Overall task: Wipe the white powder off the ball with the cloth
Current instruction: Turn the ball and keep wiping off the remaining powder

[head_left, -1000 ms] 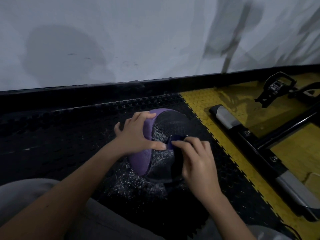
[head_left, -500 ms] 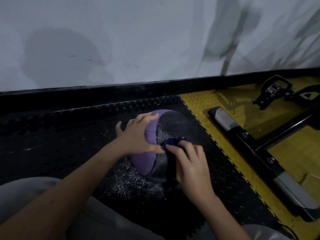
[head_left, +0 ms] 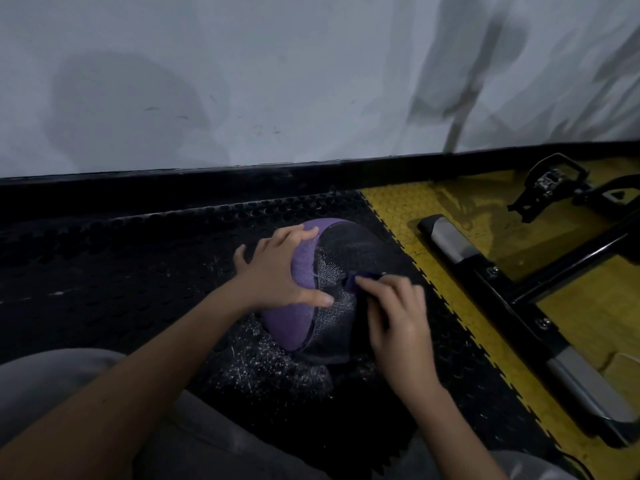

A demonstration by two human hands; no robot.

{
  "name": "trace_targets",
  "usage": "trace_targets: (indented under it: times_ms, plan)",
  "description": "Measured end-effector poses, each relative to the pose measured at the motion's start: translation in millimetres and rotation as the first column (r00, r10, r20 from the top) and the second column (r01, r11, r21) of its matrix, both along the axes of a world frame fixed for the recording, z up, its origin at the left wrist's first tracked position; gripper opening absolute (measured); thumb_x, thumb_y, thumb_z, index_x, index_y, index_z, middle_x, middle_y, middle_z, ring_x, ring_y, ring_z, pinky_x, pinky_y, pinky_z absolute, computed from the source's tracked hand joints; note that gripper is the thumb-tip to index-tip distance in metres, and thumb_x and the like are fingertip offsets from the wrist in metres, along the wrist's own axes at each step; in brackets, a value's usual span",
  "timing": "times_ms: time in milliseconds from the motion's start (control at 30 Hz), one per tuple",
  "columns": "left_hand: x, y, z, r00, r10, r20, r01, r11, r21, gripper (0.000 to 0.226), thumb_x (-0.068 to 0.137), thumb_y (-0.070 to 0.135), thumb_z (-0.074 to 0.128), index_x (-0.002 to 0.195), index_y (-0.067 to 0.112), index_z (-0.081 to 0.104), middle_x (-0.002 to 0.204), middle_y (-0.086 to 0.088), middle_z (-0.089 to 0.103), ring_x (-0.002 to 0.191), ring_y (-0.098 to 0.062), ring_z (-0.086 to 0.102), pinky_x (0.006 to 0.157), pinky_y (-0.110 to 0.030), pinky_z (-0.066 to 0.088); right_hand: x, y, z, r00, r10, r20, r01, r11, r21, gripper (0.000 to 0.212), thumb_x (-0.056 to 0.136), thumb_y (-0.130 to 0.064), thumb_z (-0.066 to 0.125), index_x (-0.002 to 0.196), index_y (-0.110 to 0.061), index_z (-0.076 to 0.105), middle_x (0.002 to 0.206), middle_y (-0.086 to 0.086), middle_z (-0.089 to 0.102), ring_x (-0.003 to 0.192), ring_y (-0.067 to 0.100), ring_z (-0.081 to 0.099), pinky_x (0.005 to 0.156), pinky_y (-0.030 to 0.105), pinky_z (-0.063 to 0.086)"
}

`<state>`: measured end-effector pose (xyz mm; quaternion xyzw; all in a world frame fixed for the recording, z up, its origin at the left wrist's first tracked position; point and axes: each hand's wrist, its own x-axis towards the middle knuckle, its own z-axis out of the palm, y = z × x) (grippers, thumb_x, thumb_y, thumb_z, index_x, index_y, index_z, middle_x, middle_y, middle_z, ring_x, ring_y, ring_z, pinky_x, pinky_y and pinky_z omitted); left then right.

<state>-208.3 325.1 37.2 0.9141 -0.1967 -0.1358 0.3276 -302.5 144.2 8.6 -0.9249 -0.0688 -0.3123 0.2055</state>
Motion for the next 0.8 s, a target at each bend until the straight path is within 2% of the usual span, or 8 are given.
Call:
trace_targets:
  times_ms: [100, 233, 333, 433, 500, 600, 733, 800]
  plan:
    - [-0.5, -5.8, -0.8, 1.000, 0.017, -0.002, -0.017, 1.000, 0.005, 0.104, 0.057, 0.065, 0.072, 0.141, 0.047, 0.013, 0.149, 0.022, 0.005, 0.139, -0.015, 0.008, 0.111, -0.056, -0.006, 12.7, -17.2, 5.8, 0.987, -0.158, -0.018, 0.159, 0.971, 0.178, 0.026, 0.087, -0.002, 0.053, 0.110, -0.009, 0.064, 0.098, 0.000, 0.055, 0.091, 0.024, 0.052, 0.088, 0.004, 0.027]
    - [-2.8, -14.0, -3.6, 0.994, 0.053, 0.091, -0.058, 0.997, 0.052, 0.104, 0.056, 0.075, 0.063, 0.143, 0.046, 0.013, 0.150, 0.021, 0.008, 0.140, -0.014, 0.012, 0.110, -0.058, -0.006, -1.7, 7.9, -0.5, 0.996, -0.087, 0.021, 0.086, 0.995, 0.053, 0.026, 0.086, -0.004, 0.055, 0.111, -0.004, 0.064, 0.098, 0.010, 0.056, 0.087, 0.022, 0.049, 0.085, 0.013, 0.034]
    - [-0.4, -13.5, -2.9, 0.996, 0.047, 0.075, -0.051, 0.997, 0.051, 0.103, 0.057, 0.075, 0.062, 0.143, 0.045, 0.013, 0.151, 0.021, 0.007, 0.140, -0.015, 0.013, 0.110, -0.059, -0.005, -2.0, 4.2, -2.0, 1.000, -0.026, 0.007, 0.026, 0.999, -0.029, 0.026, 0.086, -0.004, 0.056, 0.111, -0.005, 0.064, 0.099, 0.011, 0.056, 0.086, 0.023, 0.050, 0.081, 0.023, 0.040]
    - [2.7, -11.0, -1.6, 0.998, 0.039, 0.048, -0.041, 0.998, 0.047, 0.104, 0.058, 0.073, 0.064, 0.143, 0.045, 0.013, 0.152, 0.020, 0.006, 0.141, -0.016, 0.012, 0.110, -0.059, -0.006, 14.4, -23.2, 2.2, 0.987, -0.152, -0.061, 0.161, 0.963, 0.214, 0.022, 0.089, 0.000, 0.054, 0.108, -0.005, 0.063, 0.098, 0.003, 0.056, 0.094, 0.027, 0.056, 0.084, 0.013, 0.033]
    - [3.5, -10.3, -1.7, 0.998, 0.037, 0.053, -0.040, 0.998, 0.053, 0.104, 0.058, 0.072, 0.064, 0.143, 0.044, 0.012, 0.152, 0.019, 0.006, 0.141, -0.017, 0.012, 0.110, -0.059, -0.006, 17.1, -28.5, 3.7, 0.977, -0.190, -0.098, 0.210, 0.938, 0.277, 0.022, 0.090, 0.001, 0.054, 0.109, -0.005, 0.063, 0.097, -0.001, 0.054, 0.097, 0.029, 0.057, 0.084, 0.014, 0.033]
    - [3.7, -9.7, -3.1, 0.997, 0.047, 0.067, -0.052, 0.997, 0.063, 0.104, 0.058, 0.072, 0.064, 0.143, 0.043, 0.012, 0.152, 0.017, 0.007, 0.140, -0.018, 0.013, 0.110, -0.059, -0.006, 4.7, -3.4, 2.0, 0.994, -0.108, -0.020, 0.110, 0.978, 0.178, 0.023, 0.091, -0.007, 0.050, 0.110, -0.005, 0.062, 0.099, 0.004, 0.058, 0.093, 0.022, 0.055, 0.086, 0.013, 0.035]
    - [4.0, -6.2, -2.8, 0.996, 0.051, 0.068, -0.056, 0.996, 0.073, 0.110, 0.053, 0.076, 0.067, 0.143, 0.043, 0.014, 0.151, 0.016, 0.009, 0.140, -0.017, 0.016, 0.110, -0.057, -0.004, -3.8, 11.2, -0.8, 0.999, 0.031, -0.016, -0.031, 0.999, -0.013, 0.028, 0.091, -0.012, 0.049, 0.114, -0.005, 0.063, 0.101, 0.008, 0.057, 0.086, 0.021, 0.050, 0.080, 0.025, 0.042]
    - [3.5, -4.6, -2.6, 0.997, 0.062, 0.055, -0.064, 0.997, 0.047, 0.106, 0.056, 0.072, 0.068, 0.143, 0.043, 0.015, 0.151, 0.015, 0.010, 0.139, -0.018, 0.017, 0.111, -0.056, -0.005, 5.0, -4.5, 0.4, 0.999, -0.037, -0.013, 0.038, 0.999, 0.035, 0.026, 0.090, -0.010, 0.051, 0.113, -0.007, 0.064, 0.100, 0.007, 0.058, 0.088, 0.022, 0.051, 0.084, 0.016, 0.038]
